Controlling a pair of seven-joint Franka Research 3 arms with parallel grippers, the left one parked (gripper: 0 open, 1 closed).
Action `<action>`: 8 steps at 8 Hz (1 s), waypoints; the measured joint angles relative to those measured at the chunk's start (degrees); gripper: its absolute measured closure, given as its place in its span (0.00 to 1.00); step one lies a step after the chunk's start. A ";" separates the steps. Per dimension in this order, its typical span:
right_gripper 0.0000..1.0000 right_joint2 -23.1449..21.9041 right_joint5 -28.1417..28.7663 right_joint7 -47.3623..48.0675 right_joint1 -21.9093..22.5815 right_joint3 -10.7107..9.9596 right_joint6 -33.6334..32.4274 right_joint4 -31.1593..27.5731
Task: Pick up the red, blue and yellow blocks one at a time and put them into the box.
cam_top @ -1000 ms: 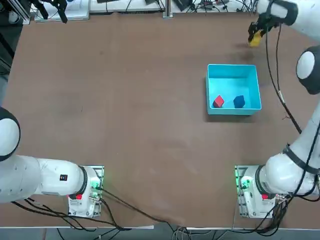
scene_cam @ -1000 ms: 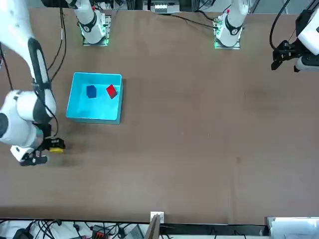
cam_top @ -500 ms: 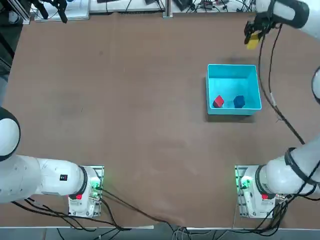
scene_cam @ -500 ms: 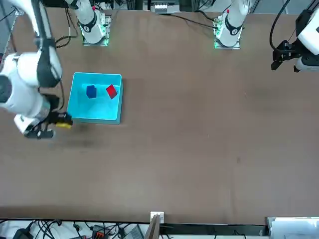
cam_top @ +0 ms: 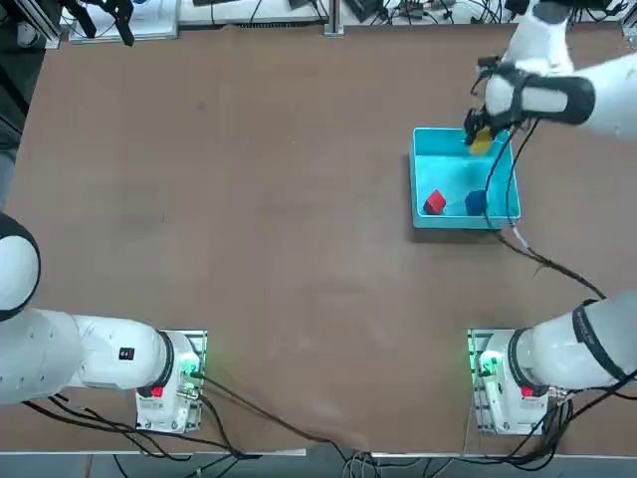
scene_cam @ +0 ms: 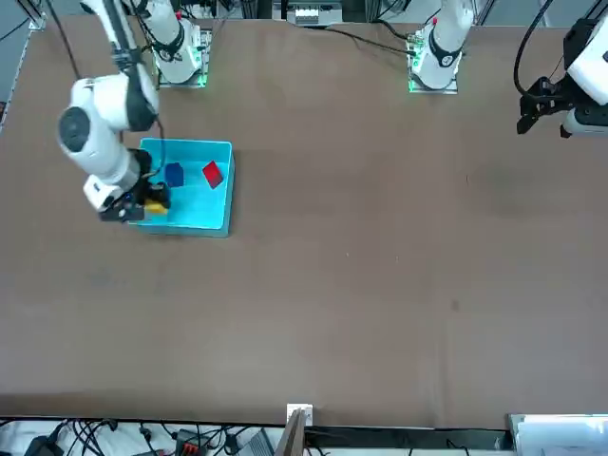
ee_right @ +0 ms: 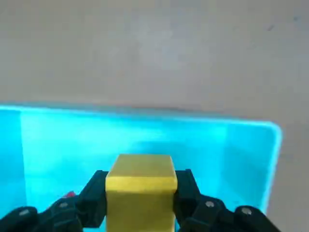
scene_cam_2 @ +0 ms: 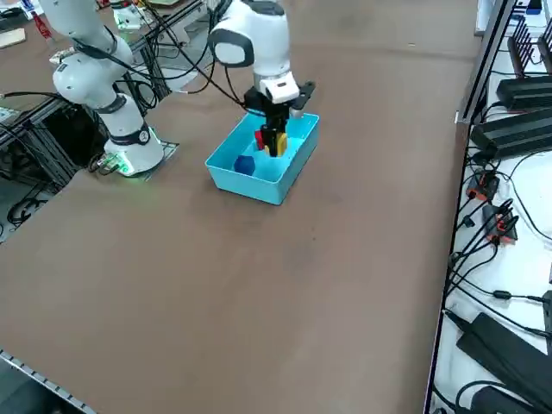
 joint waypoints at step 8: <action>0.28 1.62 0.00 0.69 -0.24 -1.31 3.40 -2.34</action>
